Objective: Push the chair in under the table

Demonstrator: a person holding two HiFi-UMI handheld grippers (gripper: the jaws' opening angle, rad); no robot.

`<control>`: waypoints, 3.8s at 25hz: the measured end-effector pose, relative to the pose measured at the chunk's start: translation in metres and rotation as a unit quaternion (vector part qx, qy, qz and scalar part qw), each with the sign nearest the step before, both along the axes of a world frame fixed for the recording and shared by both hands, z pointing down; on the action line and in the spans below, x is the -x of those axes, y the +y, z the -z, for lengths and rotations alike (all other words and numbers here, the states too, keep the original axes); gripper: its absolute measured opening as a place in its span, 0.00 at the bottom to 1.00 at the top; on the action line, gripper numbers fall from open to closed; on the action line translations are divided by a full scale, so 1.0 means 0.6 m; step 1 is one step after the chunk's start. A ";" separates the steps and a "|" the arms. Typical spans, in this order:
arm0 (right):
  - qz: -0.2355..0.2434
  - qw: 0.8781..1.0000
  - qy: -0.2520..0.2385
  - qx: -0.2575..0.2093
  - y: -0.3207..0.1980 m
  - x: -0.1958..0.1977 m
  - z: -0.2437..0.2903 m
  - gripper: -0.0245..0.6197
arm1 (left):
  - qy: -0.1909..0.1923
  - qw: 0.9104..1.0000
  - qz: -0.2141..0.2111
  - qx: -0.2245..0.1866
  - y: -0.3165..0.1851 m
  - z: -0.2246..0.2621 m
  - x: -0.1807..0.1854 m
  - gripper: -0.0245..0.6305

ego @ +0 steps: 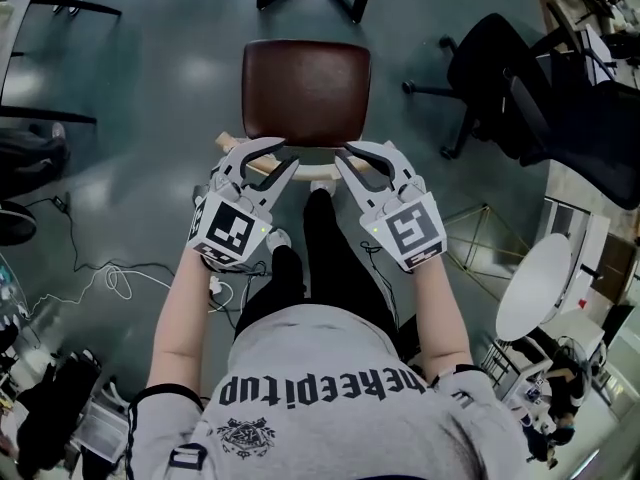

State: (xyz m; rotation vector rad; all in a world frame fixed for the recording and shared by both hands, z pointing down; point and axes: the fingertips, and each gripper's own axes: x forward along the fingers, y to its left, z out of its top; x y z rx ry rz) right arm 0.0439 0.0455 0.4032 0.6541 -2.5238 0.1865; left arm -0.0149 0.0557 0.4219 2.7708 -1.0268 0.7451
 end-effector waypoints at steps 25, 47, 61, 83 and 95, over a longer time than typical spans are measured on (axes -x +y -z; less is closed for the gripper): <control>0.158 0.974 0.160 0.036 0.077 -0.010 -0.184 0.34 | -0.190 0.965 -0.163 0.072 0.077 -0.196 -0.019 0.34; 0.195 0.954 0.226 0.038 0.084 -0.032 -0.276 0.32 | -0.194 0.961 -0.159 0.117 0.085 -0.253 -0.011 0.34; 0.158 0.965 0.207 0.027 0.063 -0.040 -0.269 0.33 | -0.194 0.962 -0.159 0.103 0.064 -0.242 -0.018 0.34; 0.153 0.970 0.189 0.006 -0.052 -0.034 -0.267 0.34 | -0.196 0.965 -0.146 0.097 -0.050 -0.244 -0.012 0.35; 0.153 0.971 0.181 0.000 -0.135 -0.020 -0.264 0.34 | -0.197 0.965 -0.136 0.103 -0.134 -0.243 0.003 0.36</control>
